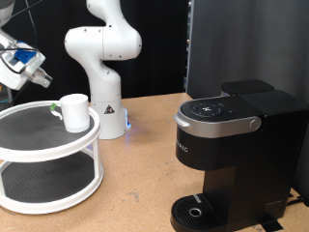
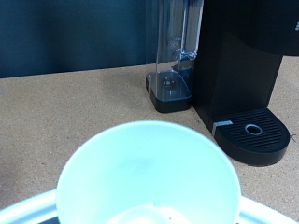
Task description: Make a cup of coffee with the keurig machine
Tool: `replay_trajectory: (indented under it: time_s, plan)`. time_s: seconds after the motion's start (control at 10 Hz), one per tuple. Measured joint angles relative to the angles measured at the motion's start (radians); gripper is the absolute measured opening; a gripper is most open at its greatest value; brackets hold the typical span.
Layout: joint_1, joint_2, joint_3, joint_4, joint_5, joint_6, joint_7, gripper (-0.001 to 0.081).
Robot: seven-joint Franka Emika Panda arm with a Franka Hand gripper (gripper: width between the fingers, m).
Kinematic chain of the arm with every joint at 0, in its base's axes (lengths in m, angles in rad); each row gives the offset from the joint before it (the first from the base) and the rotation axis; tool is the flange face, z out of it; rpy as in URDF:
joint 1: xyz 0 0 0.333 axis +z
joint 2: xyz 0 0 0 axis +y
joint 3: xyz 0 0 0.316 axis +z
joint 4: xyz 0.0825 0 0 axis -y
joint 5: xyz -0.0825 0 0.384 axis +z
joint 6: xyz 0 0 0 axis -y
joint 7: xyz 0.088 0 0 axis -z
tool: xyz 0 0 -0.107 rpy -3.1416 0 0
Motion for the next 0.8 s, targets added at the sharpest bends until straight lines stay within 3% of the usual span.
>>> replay_trajectory:
  time_s: [0.1,0.3,0.4,0.5,0.6,0.7,0.8]
  plan:
    - [0.0,0.0,-0.011,-0.015,0.01,0.016,-0.017,0.0041]
    - [0.0,0.0,-0.034,-0.043,0.043,0.051,-0.046,0.0329]
    - [0.0,0.001,-0.046,-0.057,0.063,0.069,-0.058,0.0329]
    - [0.0,0.001,-0.056,-0.069,0.086,0.084,-0.071,0.049]
    - [0.0,0.003,-0.065,-0.08,0.098,0.098,-0.081,0.049]
    - [0.001,0.005,-0.068,-0.09,0.108,0.118,-0.084,0.0698]
    - [0.002,0.011,-0.068,-0.102,0.116,0.144,-0.085,0.0784]
